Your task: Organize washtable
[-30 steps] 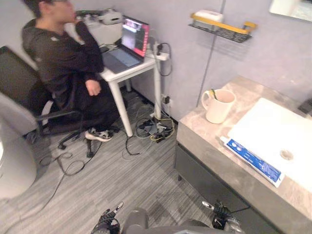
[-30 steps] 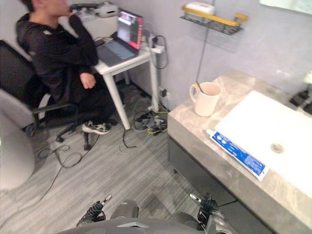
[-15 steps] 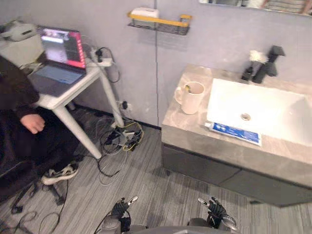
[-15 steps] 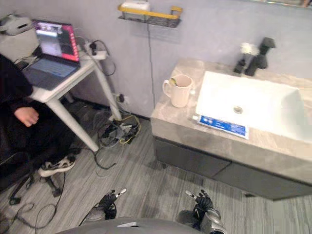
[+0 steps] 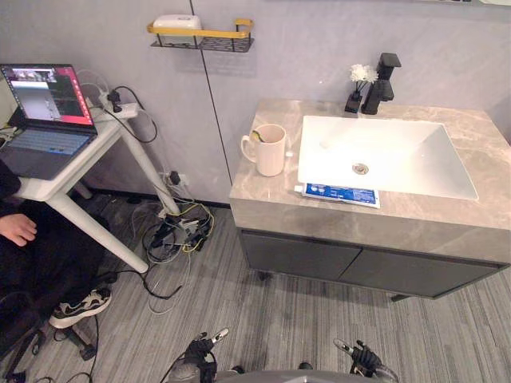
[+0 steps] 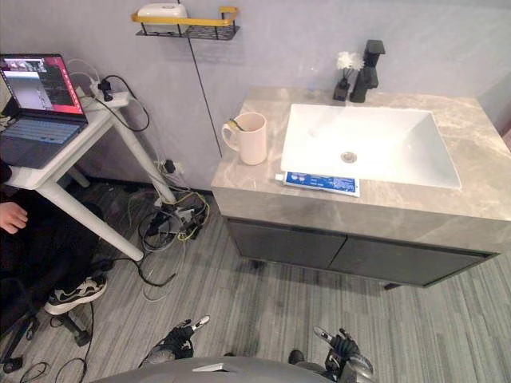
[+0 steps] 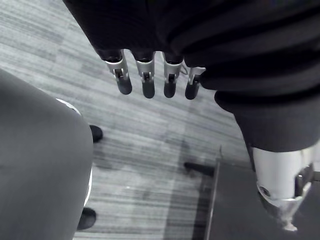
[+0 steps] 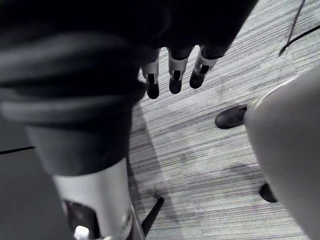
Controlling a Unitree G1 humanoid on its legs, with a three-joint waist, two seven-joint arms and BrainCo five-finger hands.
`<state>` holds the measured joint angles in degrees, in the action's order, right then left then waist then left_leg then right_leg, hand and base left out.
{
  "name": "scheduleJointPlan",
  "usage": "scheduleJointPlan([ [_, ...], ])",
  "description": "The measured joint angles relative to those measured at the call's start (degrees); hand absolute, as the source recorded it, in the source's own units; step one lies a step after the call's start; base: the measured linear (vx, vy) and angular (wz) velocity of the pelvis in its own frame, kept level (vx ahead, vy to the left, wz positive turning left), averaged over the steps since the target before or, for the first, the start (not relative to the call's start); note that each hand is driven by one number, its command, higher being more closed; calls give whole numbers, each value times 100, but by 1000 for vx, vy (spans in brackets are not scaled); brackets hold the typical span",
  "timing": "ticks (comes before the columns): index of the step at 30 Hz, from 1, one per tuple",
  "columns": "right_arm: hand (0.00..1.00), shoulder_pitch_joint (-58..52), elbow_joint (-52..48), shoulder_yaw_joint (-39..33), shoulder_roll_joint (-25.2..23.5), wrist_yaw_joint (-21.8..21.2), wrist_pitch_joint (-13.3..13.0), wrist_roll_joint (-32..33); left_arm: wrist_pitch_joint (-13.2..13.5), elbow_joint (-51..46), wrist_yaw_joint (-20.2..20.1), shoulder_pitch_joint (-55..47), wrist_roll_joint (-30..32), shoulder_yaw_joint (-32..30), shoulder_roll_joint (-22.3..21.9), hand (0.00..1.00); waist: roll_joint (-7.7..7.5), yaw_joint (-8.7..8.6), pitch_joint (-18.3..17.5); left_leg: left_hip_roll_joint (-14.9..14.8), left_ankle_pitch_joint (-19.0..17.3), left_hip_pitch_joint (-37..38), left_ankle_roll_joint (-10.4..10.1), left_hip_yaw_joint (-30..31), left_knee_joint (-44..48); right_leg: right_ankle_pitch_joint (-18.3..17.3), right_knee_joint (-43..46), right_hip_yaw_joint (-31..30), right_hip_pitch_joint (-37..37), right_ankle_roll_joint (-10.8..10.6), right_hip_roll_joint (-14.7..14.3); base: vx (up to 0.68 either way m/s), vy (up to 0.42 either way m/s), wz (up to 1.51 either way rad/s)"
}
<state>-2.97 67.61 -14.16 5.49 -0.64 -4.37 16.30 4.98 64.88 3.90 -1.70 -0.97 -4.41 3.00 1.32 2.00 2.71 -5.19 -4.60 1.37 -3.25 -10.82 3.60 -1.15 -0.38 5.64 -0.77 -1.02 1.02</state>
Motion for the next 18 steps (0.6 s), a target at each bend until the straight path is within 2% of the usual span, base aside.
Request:
scheduleJointPlan([
  [1, 0, -51, 2, -40, 4, 0, 0, -1, 8, 3, 0, 14, 0, 0, 14, 0, -11, 1, 18, -11, -39, -15, 2, 4, 98, -22, 76, 3, -14, 15, 1, -1, 1, 10],
  [4, 0, -37, 4, -231, 12, -56, -13, 3, 28, -33, -9, 97, -41, -48, 42, 0, 36, 19, 305, -248, -602, -242, -181, 81, 1285, -512, 673, -6, 5, 64, -39, -52, 11, -2],
  [5, 0, -29, 26, -367, 2, -68, -30, 1, 33, -98, -29, 96, -44, -248, 34, 0, -2, 20, 357, -271, -623, -703, -272, 317, 2287, -631, 887, -22, 42, 61, -9, -85, -2, -6],
  [7, 0, -35, 64, -627, 16, -63, -22, 4, 33, -194, -48, 77, -119, -487, 3, 0, -55, 61, 461, -253, -568, -1139, -355, 633, 3167, -737, 1081, -119, 10, 74, 39, -88, -12, -16],
  [9, 0, -58, 61, -787, 22, -55, -19, 3, 34, -203, -69, 37, -256, -608, -22, 0, 34, 75, 474, -192, -719, -1217, -207, 753, 3055, -767, 1098, -219, -5, 59, 84, -18, 57, -24],
  [10, 0, -68, 62, -956, 19, -54, -12, 3, 33, -209, -78, 3, -286, -733, -33, 0, 72, 54, 499, -150, -745, -1267, -183, 753, 2585, -781, 1077, -266, -2, 35, 137, 68, 120, -24],
  [11, 0, -108, 59, -1075, -1, -55, -1, 6, 37, -216, -85, -48, -289, -874, -37, 0, 95, 59, 489, -108, -659, -1253, -202, 841, 1821, -805, 1071, -316, 25, -6, 182, 61, 137, -23],
  [12, 0, -130, 58, -1097, 10, -54, -3, 3, 31, -211, -82, -81, -290, -930, -40, 0, 135, 58, 466, -109, -518, -1202, -214, 905, 1448, -823, 1068, -326, 72, -36, 180, 144, 166, -28],
  [13, 0, -177, 59, -1092, 23, -50, 0, 2, 24, -191, -77, -150, -291, -1038, -7, 0, 158, 82, 414, -56, -267, -1208, -120, 867, 1416, -841, 1017, -421, 53, -86, 202, 219, 177, -29],
  [14, 0, -184, 59, -1091, 6, -51, 1, 0, 5, -156, -76, -261, -254, -1136, 6, 0, 170, 75, 357, 46, -306, -1211, -55, 805, 1383, -819, 810, -530, -57, -156, 291, 283, 170, -28],
  [16, 0, -185, 60, -1088, -65, -53, 5, -1, -18, 22, -76, -354, -250, -1175, 85, 0, 14, 64, 282, 271, -373, -1169, 56, 715, 1266, -764, 637, -556, -107, -274, 497, 343, 146, -8],
  [17, 0, -177, 60, -1078, -113, -54, 6, 0, -47, 95, -78, -416, -235, -1128, 145, 0, -74, 63, 222, 482, -413, -1025, 127, 627, 1113, -780, 636, -582, -108, -360, 724, 392, 133, 1],
  [18, 0, -173, 60, -1057, -116, -59, 5, 0, -46, 87, -77, -469, -243, -1130, 144, 0, -79, 68, 189, 548, -445, -992, 180, 596, 1075, -783, 646, -598, -122, -390, 781, 348, 94, -2],
])
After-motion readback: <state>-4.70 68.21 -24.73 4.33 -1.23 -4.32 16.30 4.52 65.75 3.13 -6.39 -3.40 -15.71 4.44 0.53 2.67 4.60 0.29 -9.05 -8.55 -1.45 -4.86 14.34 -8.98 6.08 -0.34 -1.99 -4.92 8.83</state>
